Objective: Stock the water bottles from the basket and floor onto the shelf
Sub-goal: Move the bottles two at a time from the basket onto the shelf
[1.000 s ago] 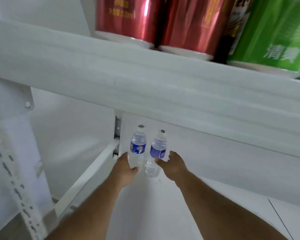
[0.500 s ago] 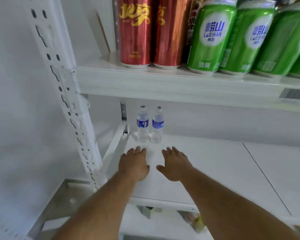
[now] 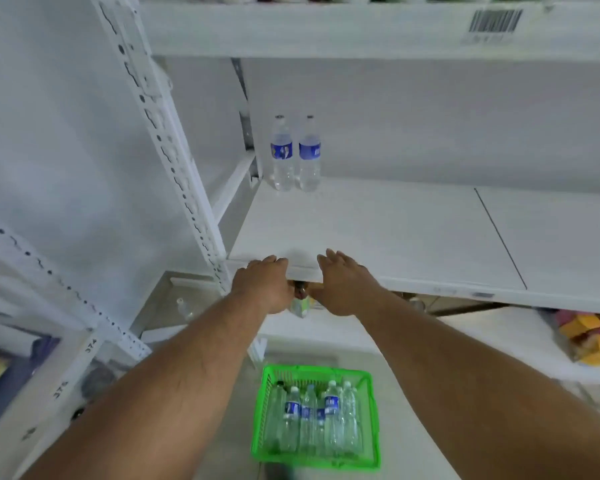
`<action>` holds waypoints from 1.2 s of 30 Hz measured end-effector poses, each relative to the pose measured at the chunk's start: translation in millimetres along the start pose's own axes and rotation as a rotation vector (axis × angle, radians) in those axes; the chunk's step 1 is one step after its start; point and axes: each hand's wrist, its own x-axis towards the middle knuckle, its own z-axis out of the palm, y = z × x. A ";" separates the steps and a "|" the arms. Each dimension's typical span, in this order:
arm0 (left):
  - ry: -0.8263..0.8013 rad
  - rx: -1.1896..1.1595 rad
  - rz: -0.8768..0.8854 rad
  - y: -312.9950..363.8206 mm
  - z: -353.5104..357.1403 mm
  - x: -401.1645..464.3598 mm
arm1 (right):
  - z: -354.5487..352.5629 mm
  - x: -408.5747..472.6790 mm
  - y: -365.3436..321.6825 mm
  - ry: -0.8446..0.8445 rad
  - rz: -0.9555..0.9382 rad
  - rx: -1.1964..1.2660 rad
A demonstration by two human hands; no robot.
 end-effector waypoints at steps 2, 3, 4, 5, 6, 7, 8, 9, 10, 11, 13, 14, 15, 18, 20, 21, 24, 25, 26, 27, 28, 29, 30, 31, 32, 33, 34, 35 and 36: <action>-0.006 0.009 0.018 8.1 18.3 -20.8 | 14.8 -22.6 5.5 -0.044 -0.014 0.019; -0.007 0.008 0.023 10.8 26.5 -28.6 | 21.7 -31.0 8.0 -0.073 -0.015 0.018; -0.017 0.008 0.027 15.2 35.2 -36.5 | 29.2 -40.6 11.9 -0.101 -0.007 0.016; -0.035 0.008 0.030 18.8 43.6 -42.6 | 36.8 -48.8 15.5 -0.118 0.003 0.014; -0.056 0.009 0.033 21.6 52.7 -48.2 | 45.8 -55.7 19.0 -0.126 0.012 0.014; -0.076 0.008 0.036 23.7 62.1 -53.3 | 55.5 -62.5 22.3 -0.131 0.021 0.017; -0.091 0.003 0.039 25.0 71.3 -57.0 | 65.3 -68.4 25.2 -0.137 0.030 0.025; -0.106 -0.003 0.039 25.3 80.2 -60.2 | 74.8 -73.9 27.8 -0.149 0.039 0.038; -0.123 -0.008 0.038 25.3 88.8 -62.6 | 83.8 -78.8 30.6 -0.167 0.053 0.056; -0.145 -0.013 0.039 24.5 98.2 -64.3 | 93.3 -83.3 33.6 -0.191 0.075 0.078; -0.198 -0.032 0.042 20.5 118.4 -66.3 | 113.2 -91.6 39.2 -0.245 0.128 0.111; -0.225 -0.045 0.038 17.0 130.0 -66.5 | 124.4 -95.4 41.8 -0.274 0.152 0.118; -0.248 -0.060 0.030 12.7 141.8 -66.2 | 135.8 -99.0 44.0 -0.305 0.176 0.117; -0.324 -0.101 0.016 -0.3 178.2 -64.7 | 169.6 -108.5 47.9 -0.396 0.257 0.114; -0.380 -0.121 0.016 -8.5 201.2 -62.8 | 192.2 -112.1 49.0 -0.437 0.305 0.110; -0.405 -0.132 0.013 -12.6 212.1 -60.9 | 202.9 -112.6 49.3 -0.452 0.325 0.116; -0.472 -0.176 -0.025 -23.0 240.4 -52.3 | 227.9 -110.7 50.3 -0.504 0.391 0.155; -0.488 -0.200 -0.040 -25.2 250.0 -48.5 | 235.5 -108.5 52.3 -0.514 0.413 0.179; -0.507 -0.230 -0.059 -26.9 260.6 -44.2 | 243.7 -105.7 55.2 -0.524 0.436 0.199; -0.525 -0.265 -0.080 -28.2 271.6 -39.4 | 252.4 -101.5 59.3 -0.530 0.463 0.224; -0.540 -0.301 -0.100 -28.4 283.5 -33.8 | 261.7 -95.9 64.3 -0.533 0.494 0.253; -0.554 -0.333 -0.116 -28.4 297.3 -27.1 | 272.8 -88.7 70.7 -0.532 0.524 0.285; -0.567 -0.360 -0.128 -27.6 311.7 -19.6 | 285.4 -80.6 78.3 -0.535 0.547 0.309; -0.576 -0.380 -0.142 -26.0 326.9 -11.7 | 298.7 -71.5 86.3 -0.538 0.561 0.325; -0.581 -0.394 -0.156 -24.3 344.5 -2.2 | 314.7 -61.0 95.7 -0.541 0.565 0.333; -0.589 -0.401 -0.170 -22.6 363.8 7.9 | 332.4 -49.9 105.4 -0.541 0.563 0.338; -0.600 -0.410 -0.187 -20.6 385.2 18.9 | 352.1 -37.9 115.8 -0.550 0.562 0.337; -0.609 -0.424 -0.204 -18.4 408.0 30.4 | 373.1 -25.7 127.0 -0.561 0.563 0.338; -0.613 -0.441 -0.216 -15.5 432.6 42.7 | 394.4 -14.6 138.8 -0.577 0.566 0.347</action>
